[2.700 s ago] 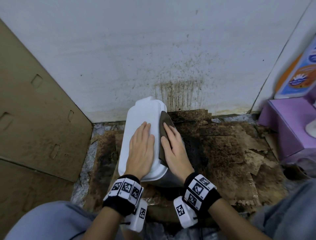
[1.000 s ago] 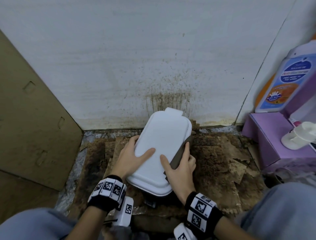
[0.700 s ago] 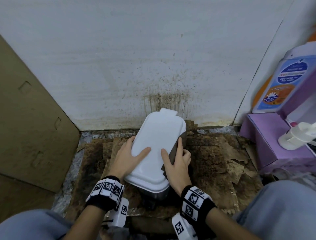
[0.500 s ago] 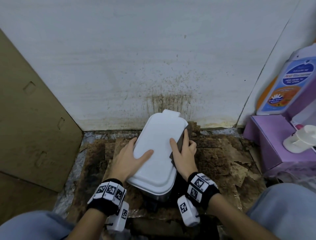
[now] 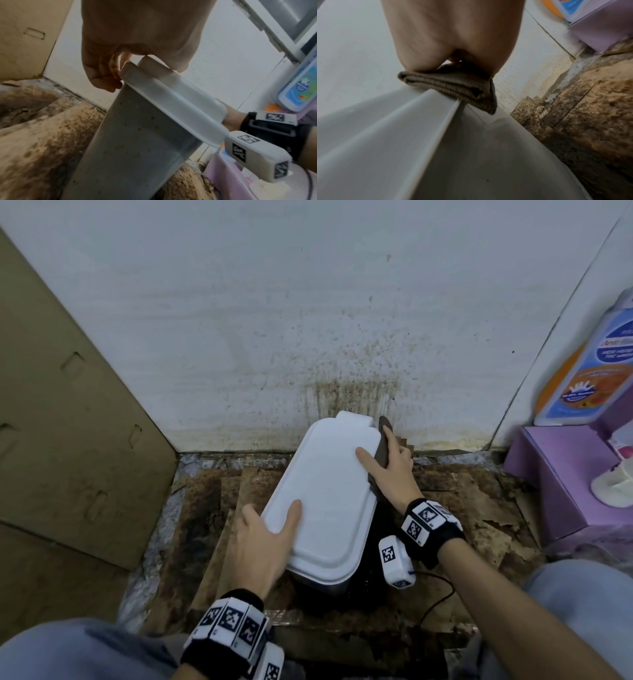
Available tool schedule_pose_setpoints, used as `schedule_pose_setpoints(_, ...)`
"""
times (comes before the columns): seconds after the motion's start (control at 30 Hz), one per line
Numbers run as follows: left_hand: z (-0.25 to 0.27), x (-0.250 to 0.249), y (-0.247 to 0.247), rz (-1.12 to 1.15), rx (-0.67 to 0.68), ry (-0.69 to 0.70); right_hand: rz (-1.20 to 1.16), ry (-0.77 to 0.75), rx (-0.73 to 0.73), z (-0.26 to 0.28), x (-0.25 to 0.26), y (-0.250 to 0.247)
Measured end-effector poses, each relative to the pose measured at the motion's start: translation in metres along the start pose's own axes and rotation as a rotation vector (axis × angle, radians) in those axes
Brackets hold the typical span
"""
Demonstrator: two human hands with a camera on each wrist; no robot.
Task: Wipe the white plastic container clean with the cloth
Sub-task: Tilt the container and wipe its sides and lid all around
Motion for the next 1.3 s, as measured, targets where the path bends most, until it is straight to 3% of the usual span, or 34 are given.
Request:
schedule_pose_setpoints(0.2, 0.009, 0.004, 0.001, 0.195, 0.019, 0.004, -0.041, -0.021, -0.012, -0.003, -0.002, -0.004)
schedule_pose_setpoints(0.4, 0.001, 0.005, -0.007, 0.344, 0.14, 0.052, -0.137, -0.028, -0.058, 0.006, -0.003, -0.002)
schedule_pose_setpoints(0.67, -0.038, 0.001, -0.033, 0.321, 0.176, 0.145, -0.224, 0.031, -0.404, 0.048, -0.004, 0.01)
schedule_pose_setpoints(0.83, -0.053, -0.007, -0.036, 0.323, 0.18, 0.128, -0.195, 0.095, -0.581, 0.065, -0.006, 0.026)
schedule_pose_setpoints(1.13, -0.048, -0.001, -0.018, 0.378, 0.113, 0.127, -0.187, 0.105, -0.569, 0.063, -0.014, 0.023)
schedule_pose_setpoints(1.3, -0.044, 0.005, -0.015, 0.363, 0.101, 0.117, -0.18, 0.093, -0.514, 0.045, -0.013, -0.001)
Point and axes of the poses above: each hand's wrist, its own z-axis away from the middle knuckle, its own y-axis out of the palm, x = y × z, the point moved 1 cm from there along -z, towards the middle knuckle, and after that the axes turned 5 degrees about -y, right-handed, at the moved point
